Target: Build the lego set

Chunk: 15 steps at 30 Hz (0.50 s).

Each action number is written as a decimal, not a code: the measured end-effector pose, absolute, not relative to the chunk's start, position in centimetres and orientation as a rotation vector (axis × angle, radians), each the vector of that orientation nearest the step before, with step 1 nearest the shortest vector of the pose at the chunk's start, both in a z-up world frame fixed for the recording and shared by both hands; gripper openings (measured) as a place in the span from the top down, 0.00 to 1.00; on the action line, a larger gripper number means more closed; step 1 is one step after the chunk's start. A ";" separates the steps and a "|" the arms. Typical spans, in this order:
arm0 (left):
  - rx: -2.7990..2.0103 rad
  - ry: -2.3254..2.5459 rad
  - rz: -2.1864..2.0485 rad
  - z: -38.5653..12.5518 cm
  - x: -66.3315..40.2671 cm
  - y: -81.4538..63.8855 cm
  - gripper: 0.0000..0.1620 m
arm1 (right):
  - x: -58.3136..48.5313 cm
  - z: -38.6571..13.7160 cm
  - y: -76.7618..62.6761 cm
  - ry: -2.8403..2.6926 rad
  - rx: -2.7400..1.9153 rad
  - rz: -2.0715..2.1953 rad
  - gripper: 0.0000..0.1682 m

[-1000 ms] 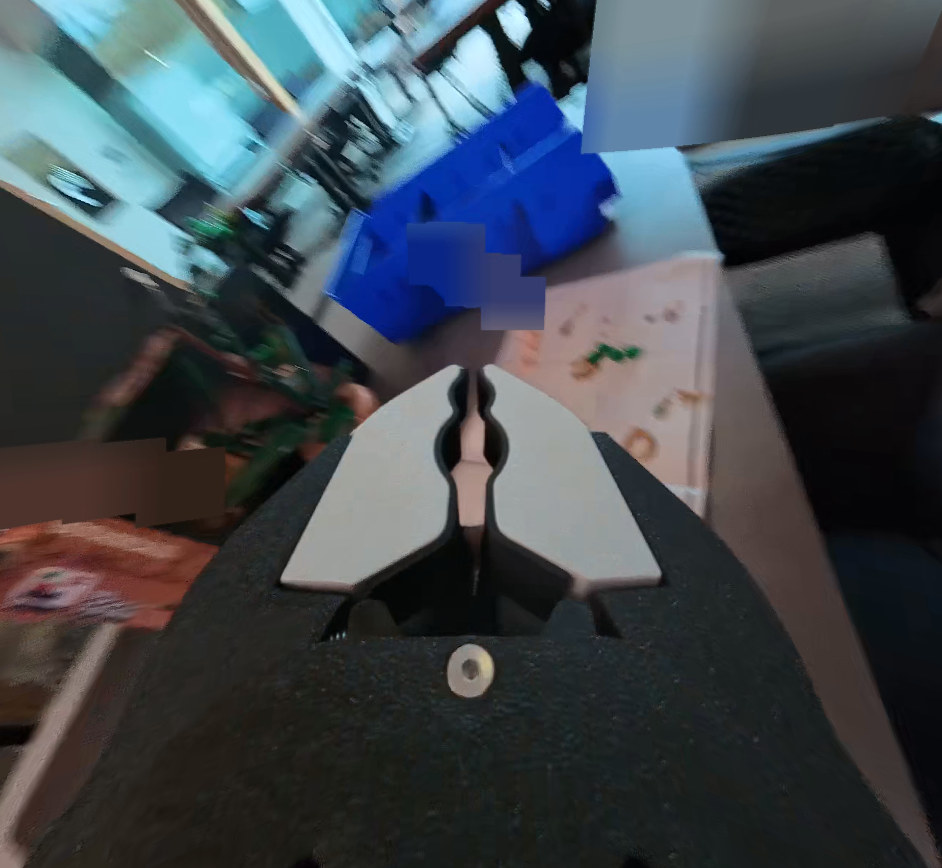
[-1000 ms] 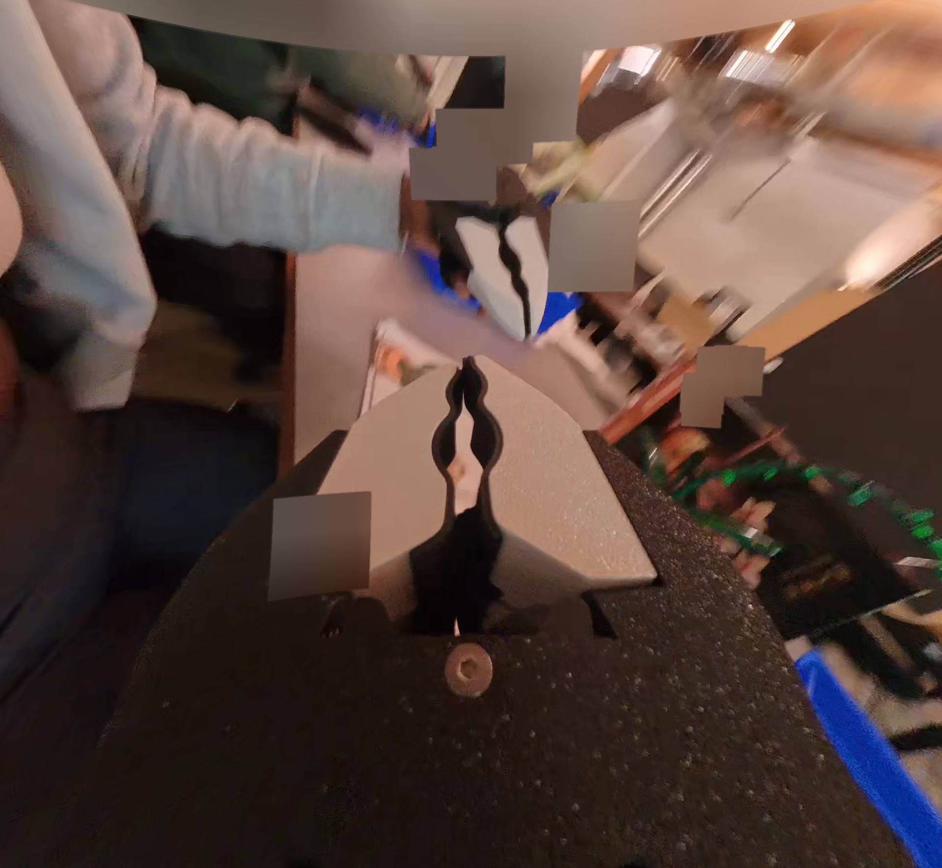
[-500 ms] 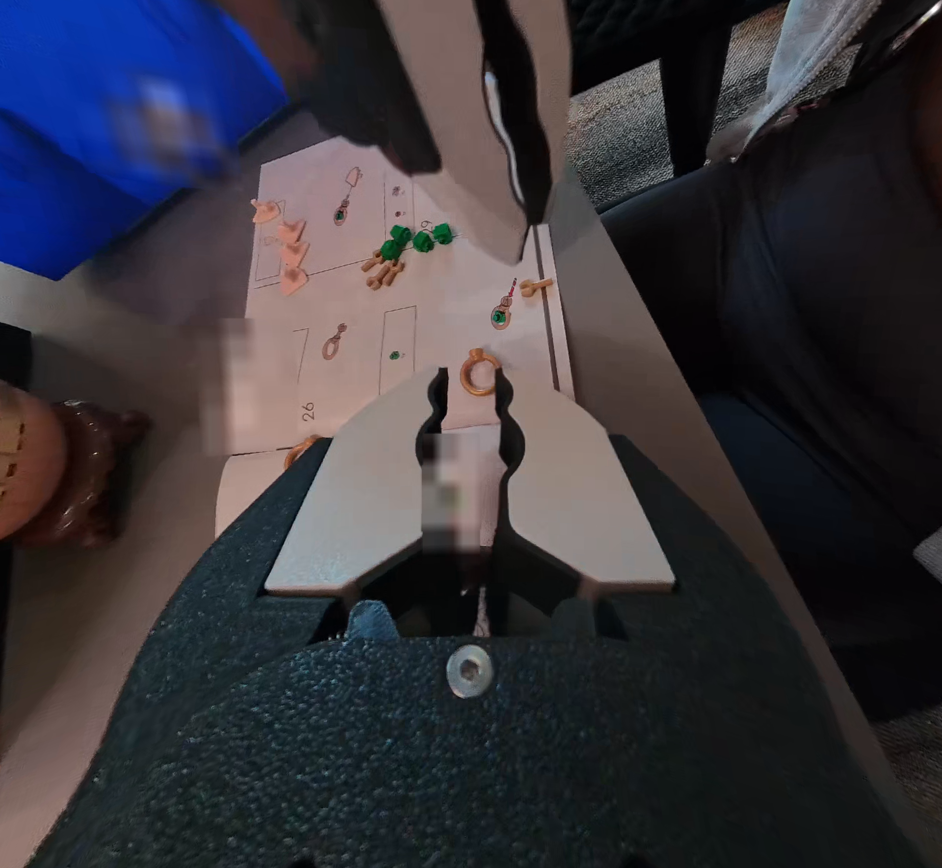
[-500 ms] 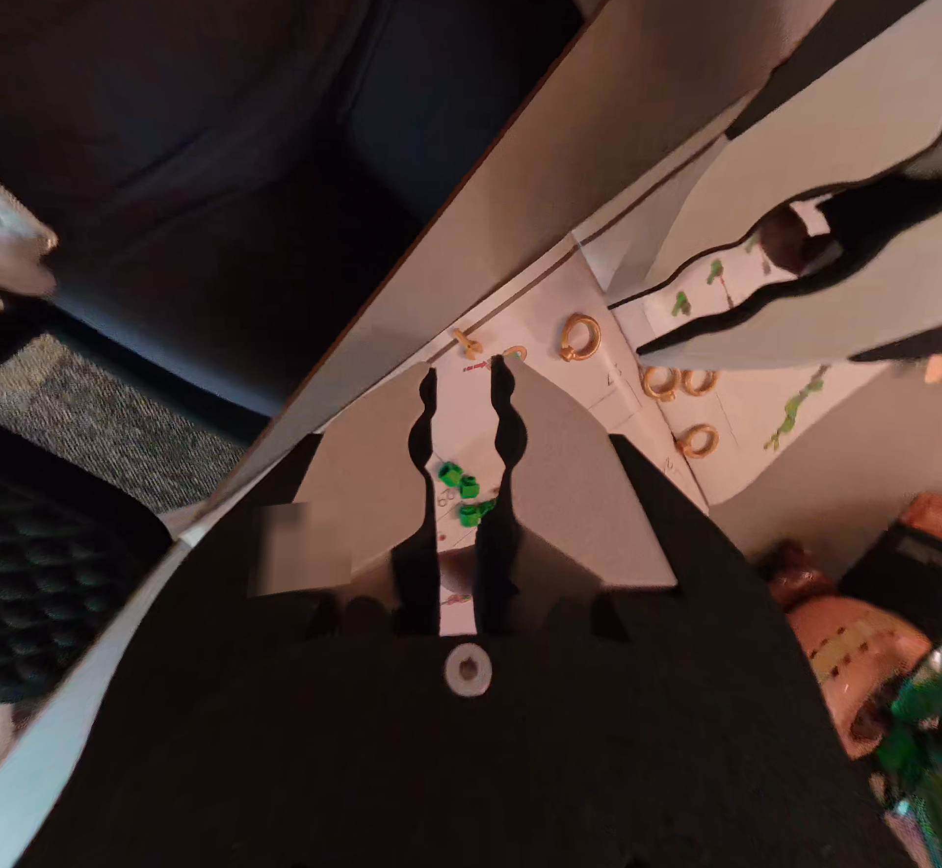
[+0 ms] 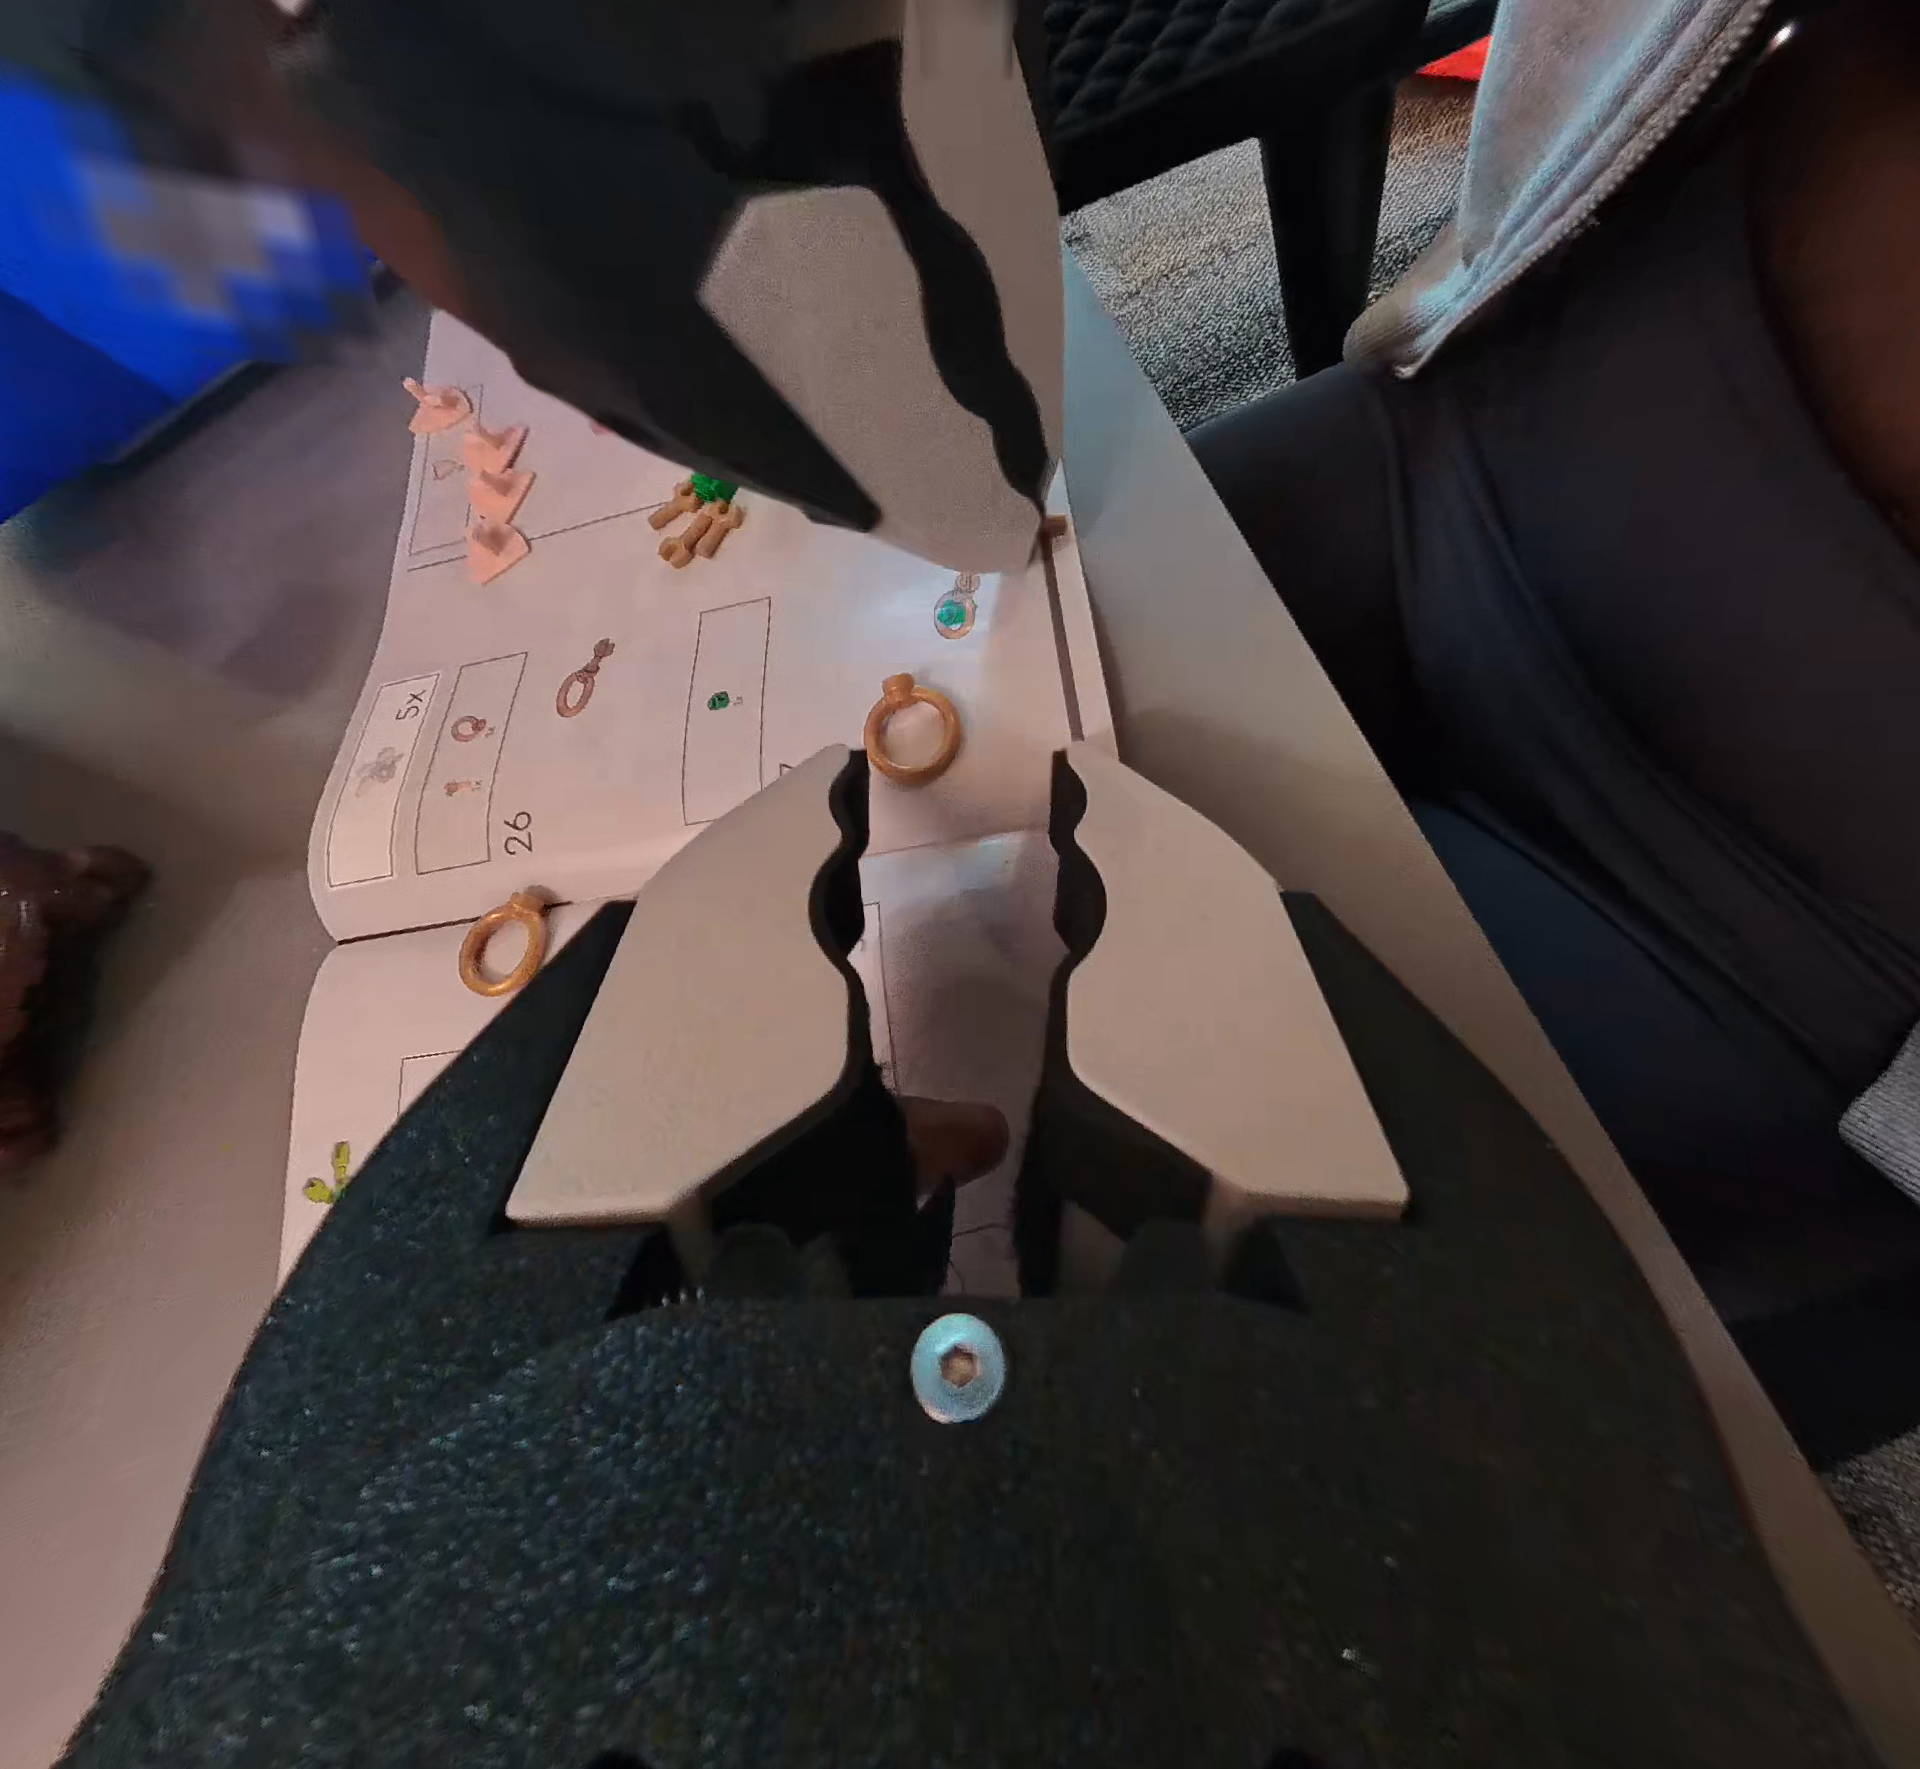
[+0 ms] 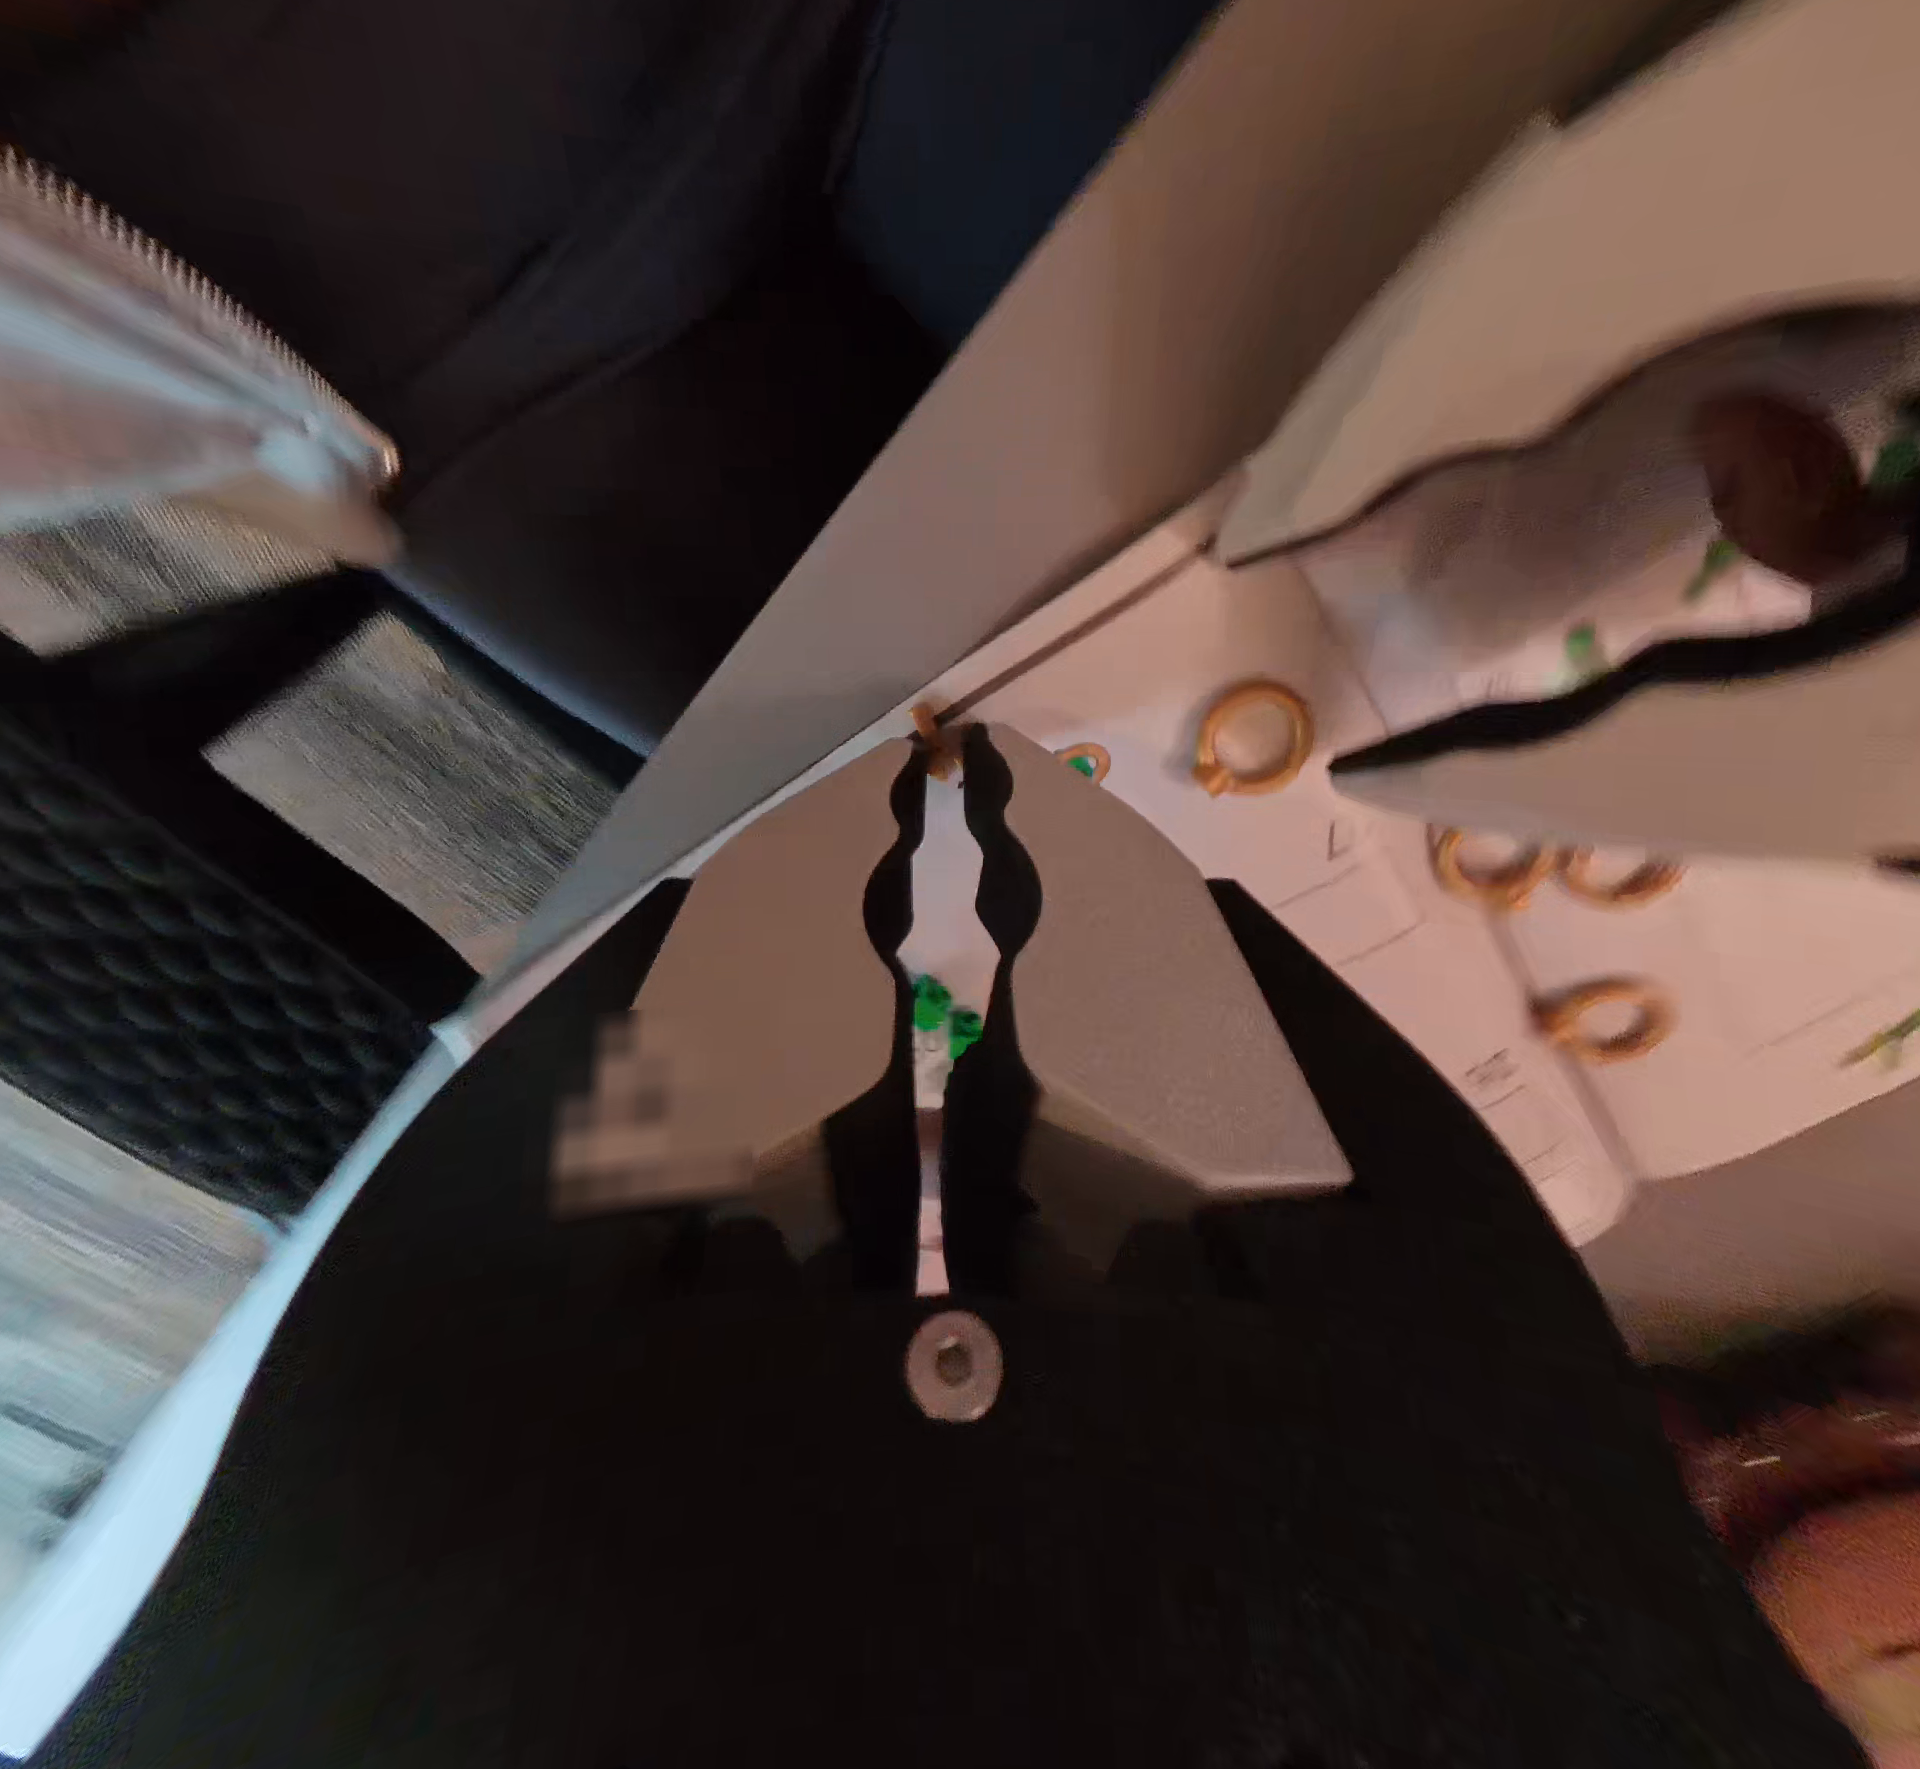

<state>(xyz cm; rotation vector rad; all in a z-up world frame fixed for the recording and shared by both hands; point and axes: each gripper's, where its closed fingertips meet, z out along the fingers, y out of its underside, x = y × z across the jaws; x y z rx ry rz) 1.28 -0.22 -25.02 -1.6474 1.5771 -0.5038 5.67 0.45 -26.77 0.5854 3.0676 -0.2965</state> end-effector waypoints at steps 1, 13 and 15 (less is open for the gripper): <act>-1.649 1.575 -0.495 -25.1 1.3 -0.2 0.79 | 5.7 -26.8 0.5 3.030 0.751 -0.320 0.96; -1.756 1.467 -0.369 -25.6 2.2 2.0 0.92 | 5.7 -26.4 3.8 2.566 2.078 -0.456 0.96; -1.775 1.469 -0.369 -25.8 2.5 2.0 0.97 | 5.4 -26.2 3.6 2.573 2.096 -0.485 0.96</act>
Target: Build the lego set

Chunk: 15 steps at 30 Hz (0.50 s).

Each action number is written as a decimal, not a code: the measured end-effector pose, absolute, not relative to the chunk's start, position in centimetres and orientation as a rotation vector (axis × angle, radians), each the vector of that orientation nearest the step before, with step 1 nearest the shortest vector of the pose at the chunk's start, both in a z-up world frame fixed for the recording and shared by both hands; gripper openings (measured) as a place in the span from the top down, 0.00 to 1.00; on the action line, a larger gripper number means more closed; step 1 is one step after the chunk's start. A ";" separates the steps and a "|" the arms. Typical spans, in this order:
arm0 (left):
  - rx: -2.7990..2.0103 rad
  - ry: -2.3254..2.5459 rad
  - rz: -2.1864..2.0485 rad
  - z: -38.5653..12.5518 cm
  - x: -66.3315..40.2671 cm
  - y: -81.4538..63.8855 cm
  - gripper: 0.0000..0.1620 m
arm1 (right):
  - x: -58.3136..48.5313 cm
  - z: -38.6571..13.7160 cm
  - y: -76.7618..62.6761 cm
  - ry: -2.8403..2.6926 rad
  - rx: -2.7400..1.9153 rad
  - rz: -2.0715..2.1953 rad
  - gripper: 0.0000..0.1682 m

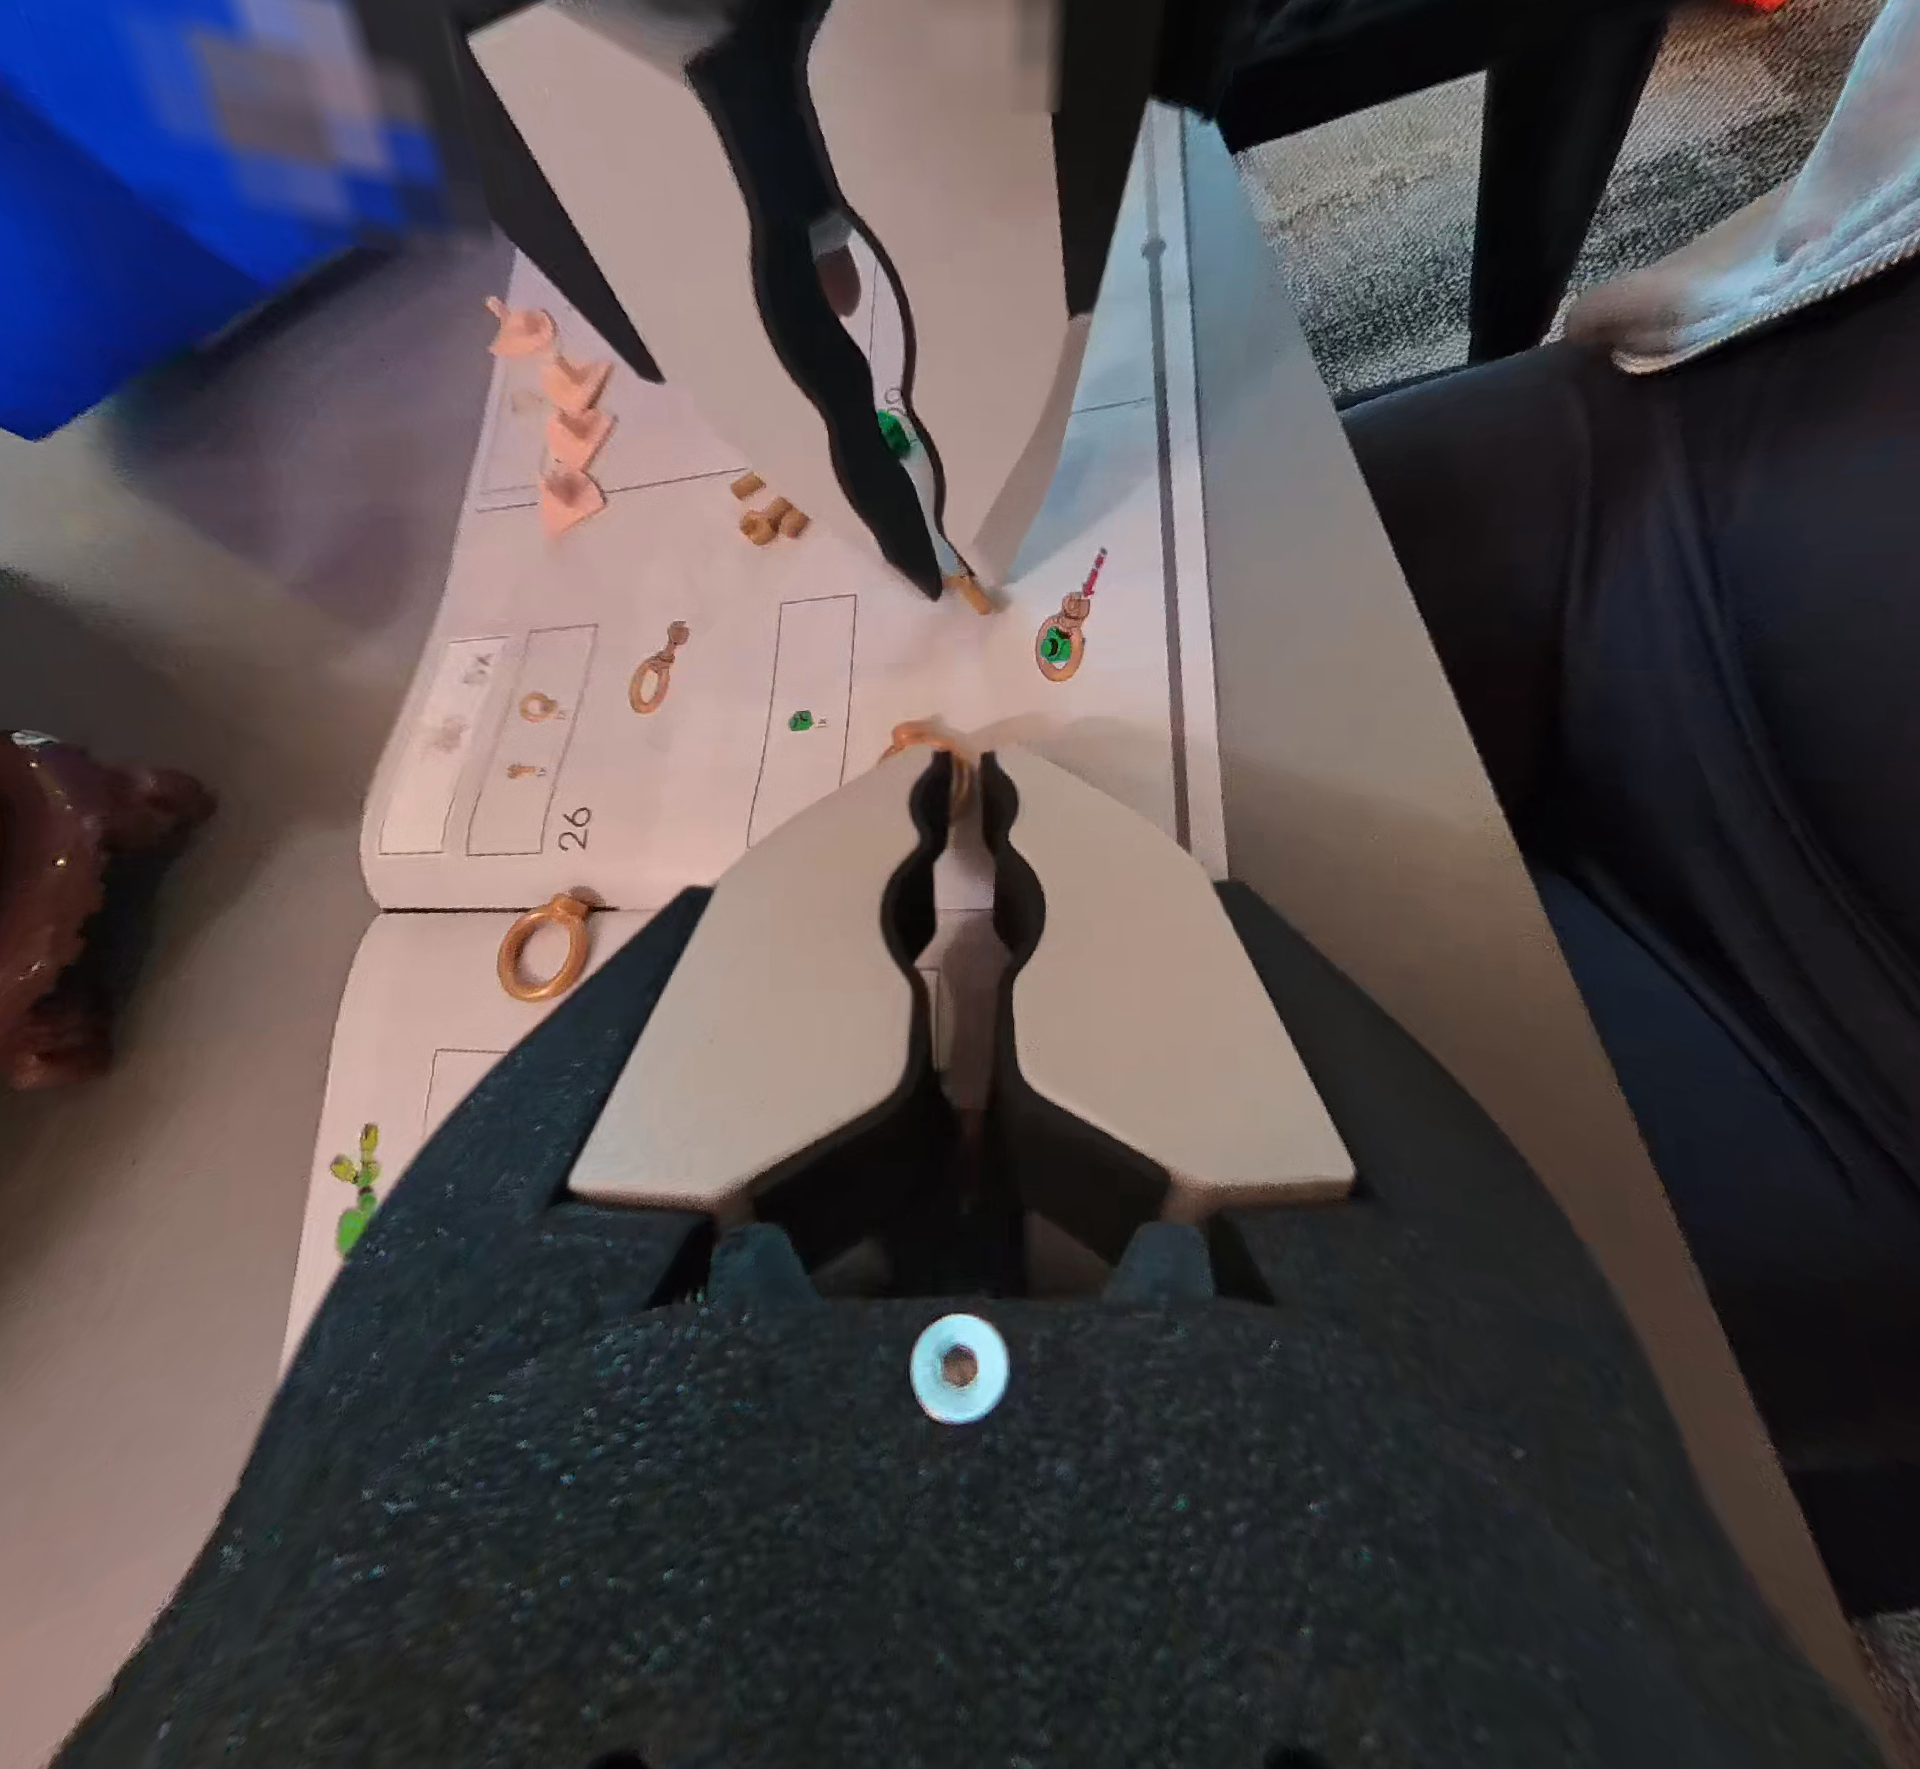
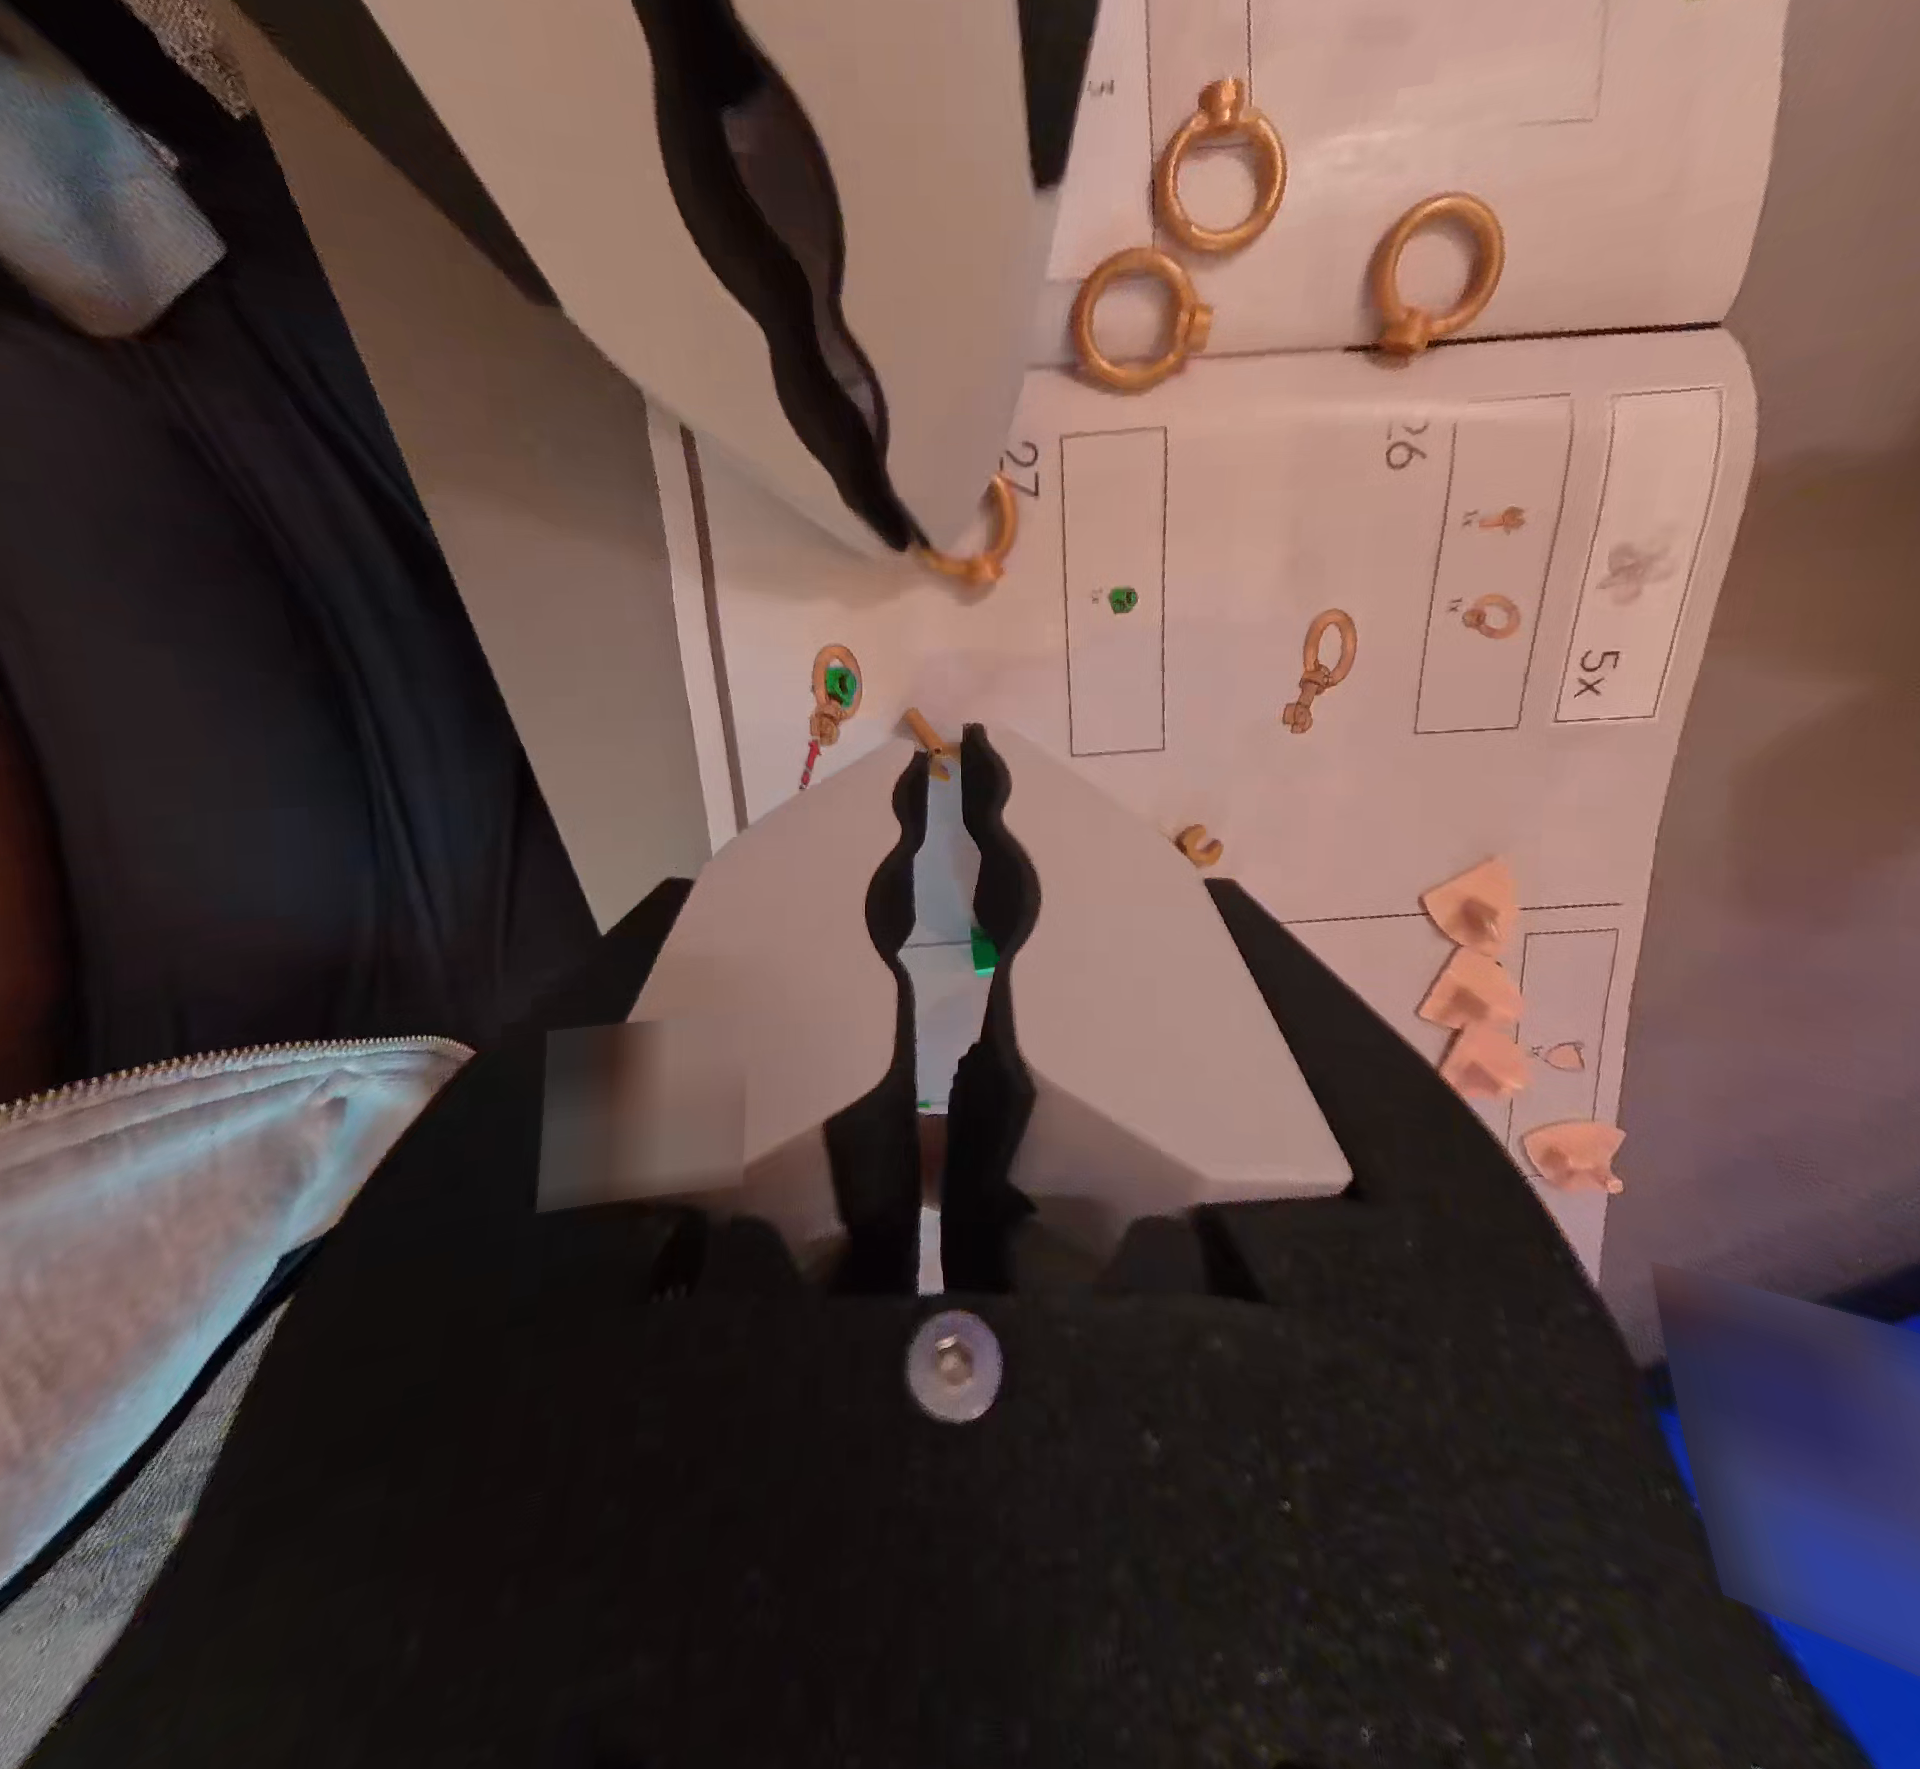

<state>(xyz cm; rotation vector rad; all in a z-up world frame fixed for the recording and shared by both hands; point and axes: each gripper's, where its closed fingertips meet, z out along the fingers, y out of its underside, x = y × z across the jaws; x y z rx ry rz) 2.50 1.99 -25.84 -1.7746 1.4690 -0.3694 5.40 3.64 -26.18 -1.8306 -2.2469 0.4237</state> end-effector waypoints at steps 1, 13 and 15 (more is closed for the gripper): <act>-1.784 1.463 -0.370 -25.9 2.6 2.0 0.98 | 5.2 -26.1 3.6 -2.233 -1.832 0.423 0.96; -1.803 1.315 -0.345 -24.0 1.0 3.3 0.90 | 3.9 -25.6 5.2 -2.152 -1.818 0.427 0.96; -1.856 1.326 -0.305 -25.2 1.1 3.5 0.90 | 3.7 -25.7 5.4 -2.154 -1.808 0.413 0.96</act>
